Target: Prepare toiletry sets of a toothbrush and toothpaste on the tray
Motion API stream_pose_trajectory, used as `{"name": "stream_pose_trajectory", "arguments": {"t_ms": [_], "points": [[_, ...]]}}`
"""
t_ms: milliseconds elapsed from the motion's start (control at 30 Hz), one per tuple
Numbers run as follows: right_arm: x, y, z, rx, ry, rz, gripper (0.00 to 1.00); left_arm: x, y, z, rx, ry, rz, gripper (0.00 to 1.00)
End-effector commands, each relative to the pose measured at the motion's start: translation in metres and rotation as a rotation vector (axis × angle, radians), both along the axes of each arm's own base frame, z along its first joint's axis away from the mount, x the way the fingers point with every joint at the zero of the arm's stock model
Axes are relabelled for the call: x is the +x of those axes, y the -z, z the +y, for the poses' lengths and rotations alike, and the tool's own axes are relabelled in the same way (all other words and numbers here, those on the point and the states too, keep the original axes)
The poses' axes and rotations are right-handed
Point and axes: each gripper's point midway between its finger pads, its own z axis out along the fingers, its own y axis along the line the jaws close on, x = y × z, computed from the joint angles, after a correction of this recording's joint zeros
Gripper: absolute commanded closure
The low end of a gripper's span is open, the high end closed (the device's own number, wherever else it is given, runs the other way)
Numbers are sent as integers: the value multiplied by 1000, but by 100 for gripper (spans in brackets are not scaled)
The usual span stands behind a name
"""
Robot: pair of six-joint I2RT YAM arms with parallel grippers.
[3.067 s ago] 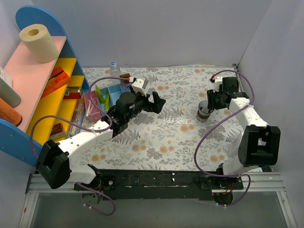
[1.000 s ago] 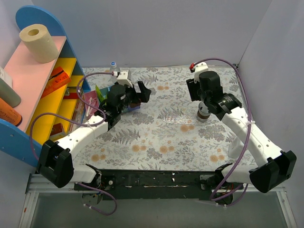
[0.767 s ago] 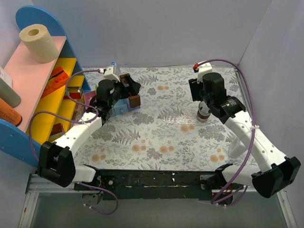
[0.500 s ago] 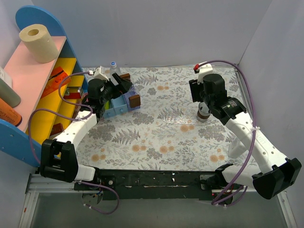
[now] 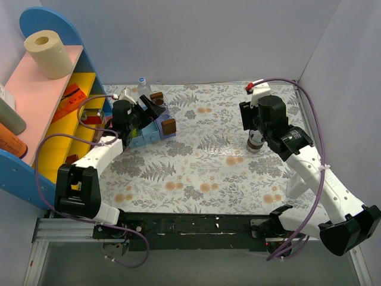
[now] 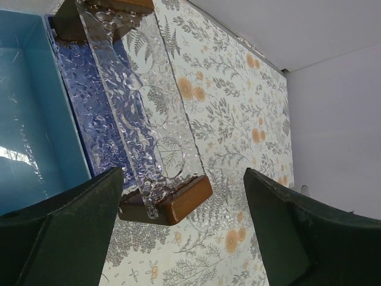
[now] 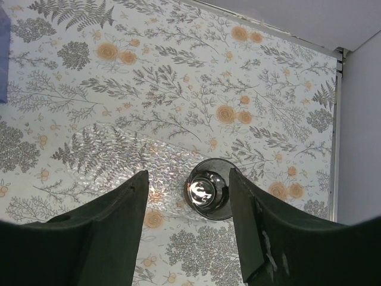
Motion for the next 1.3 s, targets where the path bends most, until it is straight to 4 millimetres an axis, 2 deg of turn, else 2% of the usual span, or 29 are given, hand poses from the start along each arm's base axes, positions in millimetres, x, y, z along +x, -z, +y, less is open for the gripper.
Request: {"name": "stream_pose_trajectory", "arguments": {"t_ms": [0, 133, 300, 833, 1100, 1267], "points": [[0, -19, 1, 45, 0, -58, 37, 0, 18, 6, 0, -21, 48, 19], [0, -25, 2, 53, -7, -67, 37, 2, 32, 5, 2, -10, 90, 20], [0, -30, 2, 60, -5, -78, 37, 2, 34, -1, -28, 28, 83, 25], [1, -34, 5, 72, -13, -77, 37, 7, 49, -12, -92, 104, 104, 55], [0, -34, 5, 76, -11, -75, 37, 11, 48, -8, -104, 92, 90, 63], [0, -31, 6, 76, -12, -67, 37, 12, 45, -7, -126, 94, 81, 74]]}}
